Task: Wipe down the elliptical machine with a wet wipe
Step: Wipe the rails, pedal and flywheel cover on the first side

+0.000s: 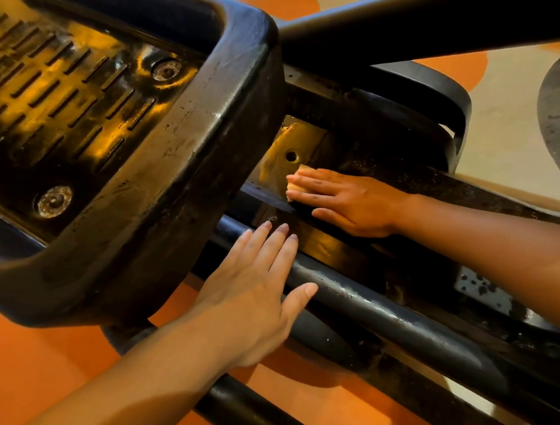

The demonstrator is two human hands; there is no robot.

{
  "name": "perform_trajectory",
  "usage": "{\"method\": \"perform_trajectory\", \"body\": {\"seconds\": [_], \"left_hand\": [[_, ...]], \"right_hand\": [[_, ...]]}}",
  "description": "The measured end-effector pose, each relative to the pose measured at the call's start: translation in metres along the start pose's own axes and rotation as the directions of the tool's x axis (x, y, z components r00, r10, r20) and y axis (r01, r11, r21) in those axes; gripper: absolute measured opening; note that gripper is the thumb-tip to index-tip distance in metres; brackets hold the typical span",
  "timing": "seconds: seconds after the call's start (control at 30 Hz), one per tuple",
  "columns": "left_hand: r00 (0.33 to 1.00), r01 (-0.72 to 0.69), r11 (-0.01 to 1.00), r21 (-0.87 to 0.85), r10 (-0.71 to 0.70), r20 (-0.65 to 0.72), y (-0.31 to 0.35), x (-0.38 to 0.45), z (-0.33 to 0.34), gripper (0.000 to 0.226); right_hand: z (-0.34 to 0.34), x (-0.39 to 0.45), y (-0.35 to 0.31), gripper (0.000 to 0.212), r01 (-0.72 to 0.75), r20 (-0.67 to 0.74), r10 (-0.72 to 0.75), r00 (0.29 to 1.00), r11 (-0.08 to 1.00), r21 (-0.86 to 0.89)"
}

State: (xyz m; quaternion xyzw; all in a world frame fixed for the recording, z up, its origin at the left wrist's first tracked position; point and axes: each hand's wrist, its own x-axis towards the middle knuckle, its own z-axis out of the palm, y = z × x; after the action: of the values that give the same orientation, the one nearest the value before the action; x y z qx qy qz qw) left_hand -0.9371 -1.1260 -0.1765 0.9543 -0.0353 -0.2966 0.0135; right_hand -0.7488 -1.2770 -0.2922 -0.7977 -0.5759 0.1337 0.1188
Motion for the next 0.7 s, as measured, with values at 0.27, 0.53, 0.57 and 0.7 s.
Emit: {"method": "perform_trajectory", "body": {"seconds": [0.27,0.53,0.57,0.7], "left_hand": [[1.000,-0.003,1.000,0.000,0.003,-0.018,-0.001,-0.001,0.002,0.069],[0.999,-0.015,1.000,0.021,0.016,-0.030,-0.001,0.002,0.002,0.069],[0.999,-0.016,1.000,0.025,0.017,-0.034,-0.001,0.002,0.003,0.070],[0.999,-0.017,1.000,0.022,0.017,-0.034,-0.003,0.002,0.004,0.069]], "right_hand": [[-0.009,-0.017,0.017,0.059,-0.446,-0.113,0.452,0.885,0.892,0.073],[0.004,-0.062,-0.007,0.058,-0.034,0.051,0.027,0.998,0.989,0.144],[0.004,-0.065,-0.005,0.058,-0.024,0.054,0.017,0.998,0.993,0.118],[-0.001,-0.061,0.017,0.062,-0.235,-0.045,0.239,0.970,0.970,0.066]]}}
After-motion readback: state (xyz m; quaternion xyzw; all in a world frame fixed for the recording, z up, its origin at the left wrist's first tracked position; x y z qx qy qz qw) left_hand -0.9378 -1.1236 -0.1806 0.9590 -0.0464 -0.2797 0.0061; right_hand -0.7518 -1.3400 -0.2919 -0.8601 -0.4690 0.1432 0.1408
